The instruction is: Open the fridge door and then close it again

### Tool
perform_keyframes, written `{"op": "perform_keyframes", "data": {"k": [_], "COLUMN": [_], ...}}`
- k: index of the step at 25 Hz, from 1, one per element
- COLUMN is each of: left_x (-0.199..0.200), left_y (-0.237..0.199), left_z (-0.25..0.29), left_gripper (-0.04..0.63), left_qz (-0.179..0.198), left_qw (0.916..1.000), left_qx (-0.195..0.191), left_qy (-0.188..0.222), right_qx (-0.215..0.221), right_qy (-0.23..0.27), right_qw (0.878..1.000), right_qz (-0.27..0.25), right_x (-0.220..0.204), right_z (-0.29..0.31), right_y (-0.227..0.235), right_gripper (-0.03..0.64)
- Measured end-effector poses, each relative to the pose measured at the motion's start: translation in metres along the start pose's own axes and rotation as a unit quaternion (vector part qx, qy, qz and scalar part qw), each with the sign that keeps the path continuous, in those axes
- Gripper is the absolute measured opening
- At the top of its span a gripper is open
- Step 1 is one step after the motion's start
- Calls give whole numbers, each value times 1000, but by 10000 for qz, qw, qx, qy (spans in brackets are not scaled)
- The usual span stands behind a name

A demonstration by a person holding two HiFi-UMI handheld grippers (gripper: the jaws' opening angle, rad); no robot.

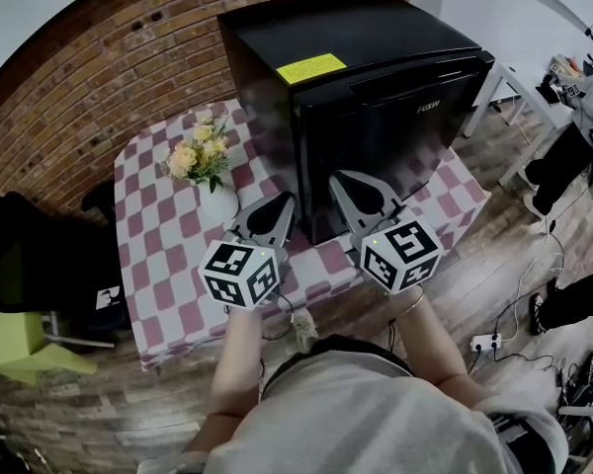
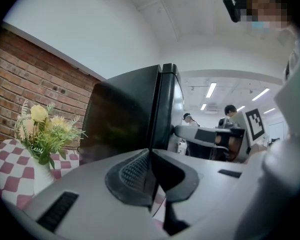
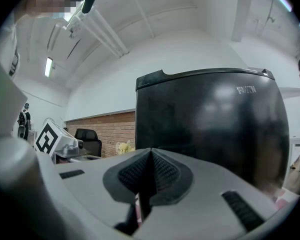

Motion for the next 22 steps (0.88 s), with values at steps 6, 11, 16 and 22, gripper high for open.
{"op": "perform_keyframes", "data": {"k": [6,11,16,22], "left_x": [-1,-2,1,5], "left_y": [-5,0,6,21], "left_z": [7,6,4,-4], "left_gripper": [18,18,18,18], "left_qz": [-12,-8,-33,-22], "left_qw": [10000,9999,9999,9999], "left_qx": [-59,-101,-110,-105], "left_qy": [-15,-16,47,77], "right_qx": [29,25,-12,-15], "right_qy": [59,70,-144,-348], "right_qw": [10000,10000,9999,9994], "right_qz": [37,49,-80,92], "right_x": [0,-1,-10,-23], "right_z": [2,0,-3,-23], "right_y": [2,2,2,2], "right_gripper": [0,0,0,0]}}
Point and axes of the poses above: the fingertips, and each gripper's own axes: z forward along the fingers, y to its right, x out of its top, the point moved 8 cm from there along -z, backward along the fingers, and after that the axes turned 10 degrees about z, right-handed, at the moved point
